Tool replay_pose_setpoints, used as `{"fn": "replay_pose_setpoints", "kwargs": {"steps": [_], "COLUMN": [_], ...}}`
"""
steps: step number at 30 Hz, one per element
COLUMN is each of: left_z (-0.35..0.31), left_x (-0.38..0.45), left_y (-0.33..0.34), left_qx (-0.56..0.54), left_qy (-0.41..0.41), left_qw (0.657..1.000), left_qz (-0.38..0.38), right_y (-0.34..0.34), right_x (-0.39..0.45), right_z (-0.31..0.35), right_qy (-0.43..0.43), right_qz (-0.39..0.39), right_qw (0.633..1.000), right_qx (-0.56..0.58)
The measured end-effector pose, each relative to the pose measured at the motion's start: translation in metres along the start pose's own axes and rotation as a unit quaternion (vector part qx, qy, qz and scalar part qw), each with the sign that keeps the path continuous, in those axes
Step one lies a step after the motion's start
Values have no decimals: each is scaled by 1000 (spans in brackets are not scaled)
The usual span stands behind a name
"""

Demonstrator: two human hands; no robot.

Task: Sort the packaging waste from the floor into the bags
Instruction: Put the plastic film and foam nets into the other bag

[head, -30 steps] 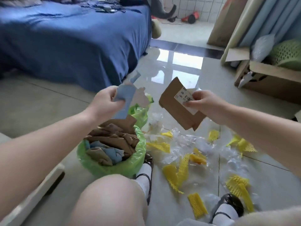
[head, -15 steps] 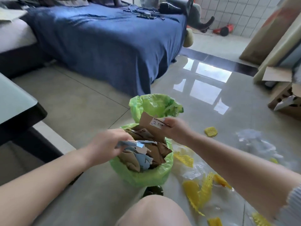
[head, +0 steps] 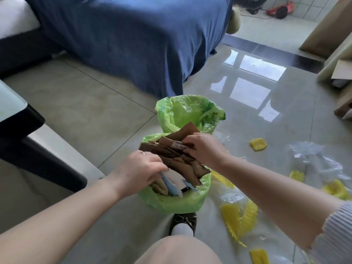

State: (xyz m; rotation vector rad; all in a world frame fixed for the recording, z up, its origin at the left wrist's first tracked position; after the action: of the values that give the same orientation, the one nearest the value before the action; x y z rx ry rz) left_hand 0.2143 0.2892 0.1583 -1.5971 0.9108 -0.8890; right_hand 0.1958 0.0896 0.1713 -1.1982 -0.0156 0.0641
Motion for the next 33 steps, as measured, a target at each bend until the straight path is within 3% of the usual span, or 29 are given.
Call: {"fn": "replay_pose_setpoints", "kwargs": {"steps": [3, 7, 11, 17, 21, 24, 27, 33], "left_z": [-2, -7, -7, -34, -85, -130, -169, -215], "left_x": [6, 12, 17, 30, 71, 109, 147, 205], "left_y": [9, 17, 25, -19, -45, -41, -13, 67], "left_qx": [-12, -12, -3, -91, -159, -182, -176, -60], "left_qy": [-4, -32, -45, -19, 54, 79, 86, 97], "left_qw": [1000, 999, 999, 995, 985, 980, 974, 946], "left_qz": [1, -13, 6, -43, -49, 9, 114, 304], "right_y": [6, 32, 30, -41, -91, -111, -111, -61], "right_x": [7, 16, 16, -43, -115, -173, -228, -311], "right_z": [1, -2, -8, -34, -95, -144, -191, -278], "right_qy": [0, 19, 27, 29, 121, 213, 276, 366], "right_qz": [-14, 47, 60, 40, 61, 63, 69, 94], "right_qw": [999, 995, 997, 994, 987, 974, 958, 925], "right_qx": [-34, -83, -38, 94, 83, 46, 36, 31]}}
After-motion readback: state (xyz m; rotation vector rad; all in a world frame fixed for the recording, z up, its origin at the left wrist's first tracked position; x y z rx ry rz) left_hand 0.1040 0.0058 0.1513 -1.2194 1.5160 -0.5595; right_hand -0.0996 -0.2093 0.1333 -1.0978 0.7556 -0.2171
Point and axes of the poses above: each hand's wrist, its own x-axis towards the middle knuckle, its own y-axis out of the palm, z = x × y, the point moved 3 cm from there along x, towards the middle knuckle, and after that the axes turned 2 degrees about z, right-handed, at the moved point
